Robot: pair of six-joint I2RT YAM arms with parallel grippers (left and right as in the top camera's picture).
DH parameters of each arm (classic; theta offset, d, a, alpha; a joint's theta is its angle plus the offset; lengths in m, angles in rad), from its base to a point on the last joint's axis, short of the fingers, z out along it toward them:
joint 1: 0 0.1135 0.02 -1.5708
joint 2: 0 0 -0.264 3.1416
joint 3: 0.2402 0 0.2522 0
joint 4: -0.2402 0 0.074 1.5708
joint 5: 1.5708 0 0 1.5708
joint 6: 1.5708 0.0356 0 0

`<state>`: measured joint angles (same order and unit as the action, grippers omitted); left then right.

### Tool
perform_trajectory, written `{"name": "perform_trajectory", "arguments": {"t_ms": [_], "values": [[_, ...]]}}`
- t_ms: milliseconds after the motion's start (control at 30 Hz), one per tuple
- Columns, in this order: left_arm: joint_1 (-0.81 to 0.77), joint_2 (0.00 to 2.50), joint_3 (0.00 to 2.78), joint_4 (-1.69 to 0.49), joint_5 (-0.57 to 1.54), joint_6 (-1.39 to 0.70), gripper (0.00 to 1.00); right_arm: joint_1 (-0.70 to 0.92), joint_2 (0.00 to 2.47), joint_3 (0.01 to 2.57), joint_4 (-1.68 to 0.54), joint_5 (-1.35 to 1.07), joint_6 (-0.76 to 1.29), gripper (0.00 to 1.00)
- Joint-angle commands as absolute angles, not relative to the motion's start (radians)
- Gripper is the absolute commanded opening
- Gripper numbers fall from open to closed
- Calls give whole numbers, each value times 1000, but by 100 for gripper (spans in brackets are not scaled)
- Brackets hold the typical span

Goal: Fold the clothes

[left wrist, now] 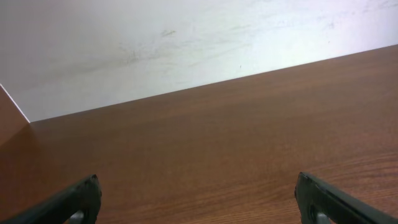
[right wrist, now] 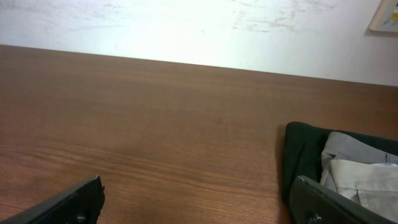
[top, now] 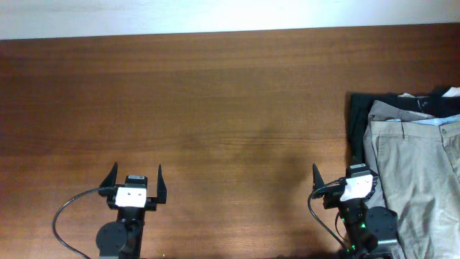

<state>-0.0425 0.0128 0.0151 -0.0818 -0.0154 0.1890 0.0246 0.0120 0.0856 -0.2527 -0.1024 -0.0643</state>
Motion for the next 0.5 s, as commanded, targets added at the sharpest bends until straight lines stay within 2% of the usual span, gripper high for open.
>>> {"name": "perform_trajectory", "arguments": {"t_ms": [0, 200, 267, 333, 467], "values": [[-39, 14, 10, -83, -15, 180, 99, 19, 6, 79, -253, -112, -71, 99], [-39, 14, 10, -68, 43, 179, 99, 19, 6, 79, -254, -130, -70, 99], [-39, 14, 10, -63, 222, 179, 99, 19, 6, 79, -233, -249, -70, 99], [-39, 14, 10, -46, 306, 179, 99, 19, 6, 79, -226, -384, -70, 99], [-39, 18, 104, -5, 370, 173, 99, 19, 6, 121, -160, -517, 139, 99]]}}
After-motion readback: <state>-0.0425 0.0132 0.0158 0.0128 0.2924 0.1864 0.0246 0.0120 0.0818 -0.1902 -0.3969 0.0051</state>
